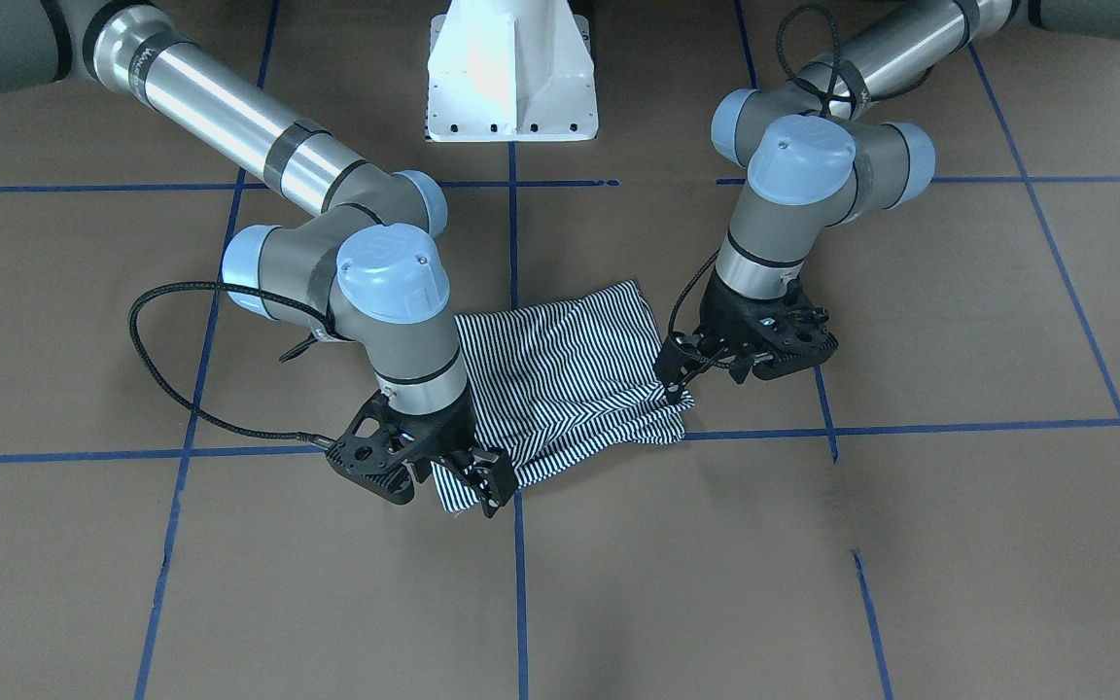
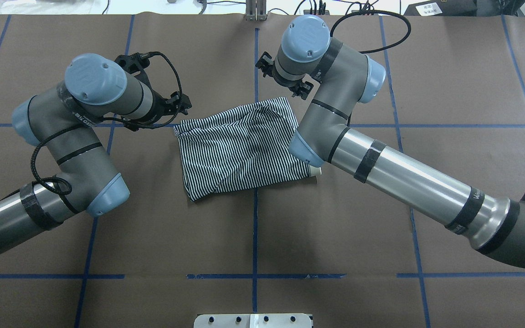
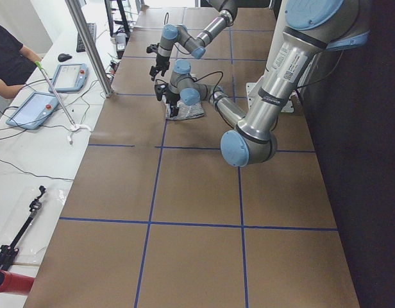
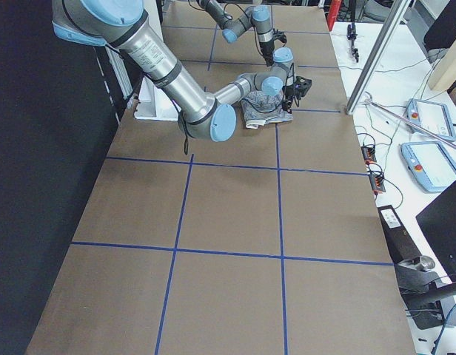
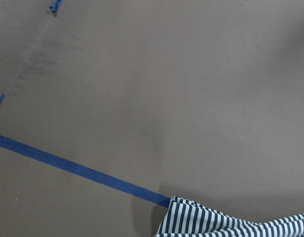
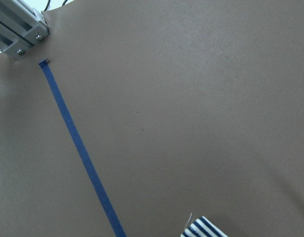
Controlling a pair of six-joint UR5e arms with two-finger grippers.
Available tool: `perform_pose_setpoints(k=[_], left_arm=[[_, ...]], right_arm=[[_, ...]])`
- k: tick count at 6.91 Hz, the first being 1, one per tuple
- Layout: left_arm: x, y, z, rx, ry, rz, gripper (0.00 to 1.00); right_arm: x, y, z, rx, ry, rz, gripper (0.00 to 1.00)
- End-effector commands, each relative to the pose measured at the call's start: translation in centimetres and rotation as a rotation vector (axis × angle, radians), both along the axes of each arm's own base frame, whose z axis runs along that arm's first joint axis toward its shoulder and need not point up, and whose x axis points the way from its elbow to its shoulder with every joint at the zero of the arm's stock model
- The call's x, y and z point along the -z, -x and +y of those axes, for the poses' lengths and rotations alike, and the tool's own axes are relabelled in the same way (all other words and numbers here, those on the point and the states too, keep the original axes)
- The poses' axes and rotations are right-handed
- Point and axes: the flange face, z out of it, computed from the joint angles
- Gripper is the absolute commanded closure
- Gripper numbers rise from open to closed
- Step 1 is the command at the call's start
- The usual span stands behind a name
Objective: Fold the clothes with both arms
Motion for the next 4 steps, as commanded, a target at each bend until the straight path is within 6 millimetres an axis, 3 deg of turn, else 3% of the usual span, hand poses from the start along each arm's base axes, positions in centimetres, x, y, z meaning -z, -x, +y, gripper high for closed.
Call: perform_pose_setpoints(k=[1, 3, 4], left_arm=[[1.9, -4.0, 2.5, -0.007, 0.07, 0.054, 0.0], [0.4, -5.7, 1.5, -0.006, 0.069, 0.045, 0.0], [0.5, -6.5, 1.1, -0.009, 0.051, 0.072, 0.0]], right_arm=[[-1.0, -5.8, -3.8, 0.09, -0.024, 0.009, 0.0], [-2.8, -10.3, -6.3, 0.121, -0.026, 0.023, 0.0], [-3.4, -11.0, -6.6, 0.126, -0.034, 0.031, 0.0]])
